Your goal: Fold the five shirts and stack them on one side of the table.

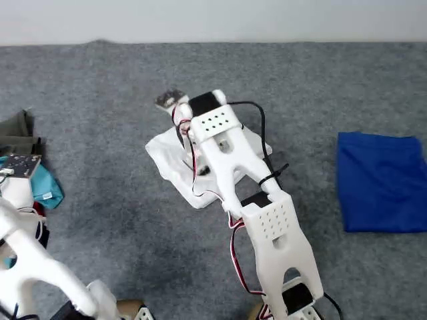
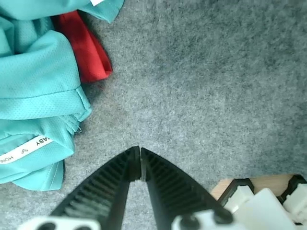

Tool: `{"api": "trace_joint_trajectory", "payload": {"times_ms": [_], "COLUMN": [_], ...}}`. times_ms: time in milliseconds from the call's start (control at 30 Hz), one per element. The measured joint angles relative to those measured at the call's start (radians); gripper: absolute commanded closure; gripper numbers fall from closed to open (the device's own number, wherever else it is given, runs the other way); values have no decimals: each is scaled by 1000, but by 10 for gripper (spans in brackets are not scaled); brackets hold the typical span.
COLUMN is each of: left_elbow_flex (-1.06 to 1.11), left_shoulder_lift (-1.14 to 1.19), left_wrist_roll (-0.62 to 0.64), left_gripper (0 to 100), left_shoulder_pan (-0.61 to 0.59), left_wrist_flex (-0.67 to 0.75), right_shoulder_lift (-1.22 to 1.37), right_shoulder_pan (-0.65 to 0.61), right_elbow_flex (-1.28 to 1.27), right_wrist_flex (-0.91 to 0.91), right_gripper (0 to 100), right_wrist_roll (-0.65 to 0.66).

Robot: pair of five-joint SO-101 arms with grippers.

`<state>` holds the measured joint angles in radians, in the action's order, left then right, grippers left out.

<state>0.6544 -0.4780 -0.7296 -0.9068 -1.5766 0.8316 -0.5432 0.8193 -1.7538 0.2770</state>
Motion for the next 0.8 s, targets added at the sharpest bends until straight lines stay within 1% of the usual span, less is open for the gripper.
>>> {"api": "trace_joint_trajectory", "payload": {"times_ms": [233,433,633,800], "left_elbow_flex": [0,0,0,0], "left_shoulder_lift": [0,0,0,0], "left_wrist_roll": [0,0,0,0], "left_gripper": [992,992,992,991], "left_shoulder_pan": [0,0,0,0], "left_wrist_flex": [0,15,15,15], "right_shoulder_lift": [-2,-25,-190,-350], "right_shoulder_pan": [-20,-20,-15,2], "right_elbow_flex": [-97,-112,-127,-244], "right_wrist_flex": [0,0,0,0], "right_gripper": [989,989,987,986], "right_wrist_roll": [0,0,-5,-97]}}
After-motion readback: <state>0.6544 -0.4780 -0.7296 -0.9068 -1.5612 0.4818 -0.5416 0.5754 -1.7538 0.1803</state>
